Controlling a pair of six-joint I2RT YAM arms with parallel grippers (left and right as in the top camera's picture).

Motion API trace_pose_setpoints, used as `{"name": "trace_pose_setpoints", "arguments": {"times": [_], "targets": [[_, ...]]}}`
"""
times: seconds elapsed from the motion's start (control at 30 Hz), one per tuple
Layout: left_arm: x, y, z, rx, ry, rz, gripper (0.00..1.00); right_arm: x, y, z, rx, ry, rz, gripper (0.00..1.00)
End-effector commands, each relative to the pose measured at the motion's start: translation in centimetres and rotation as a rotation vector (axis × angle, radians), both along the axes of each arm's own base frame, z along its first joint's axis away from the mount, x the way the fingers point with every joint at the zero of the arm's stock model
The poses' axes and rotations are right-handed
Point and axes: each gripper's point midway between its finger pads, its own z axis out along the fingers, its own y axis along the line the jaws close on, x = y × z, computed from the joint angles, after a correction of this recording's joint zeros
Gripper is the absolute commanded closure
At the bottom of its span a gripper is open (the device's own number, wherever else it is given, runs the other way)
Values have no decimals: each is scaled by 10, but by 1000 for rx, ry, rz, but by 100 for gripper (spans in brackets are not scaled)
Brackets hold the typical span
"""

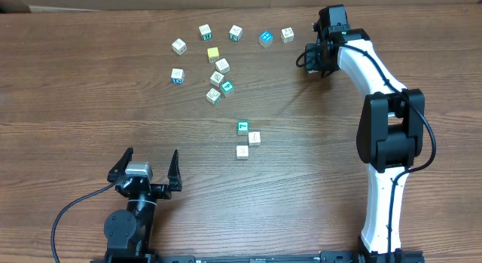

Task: Form a circle
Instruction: 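Lift the right gripper and move it to the upper right blocks, then grasp a white block with the right gripper and lift it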

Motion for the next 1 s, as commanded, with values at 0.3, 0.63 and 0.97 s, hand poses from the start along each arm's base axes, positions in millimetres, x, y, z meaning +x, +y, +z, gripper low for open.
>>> {"name": "trace_pose_setpoints", "arguments": {"times": [0.3, 0.63, 0.97], "targets": [[0, 2, 0, 15, -4, 9, 0, -3, 6, 24, 19, 12, 8, 78], [0, 2, 0, 15, -4, 9, 0, -32, 86, 156, 230, -78, 98, 81], [0, 2, 0, 15, -4, 9, 0, -109, 229, 172, 294, -17, 283, 83]]}}
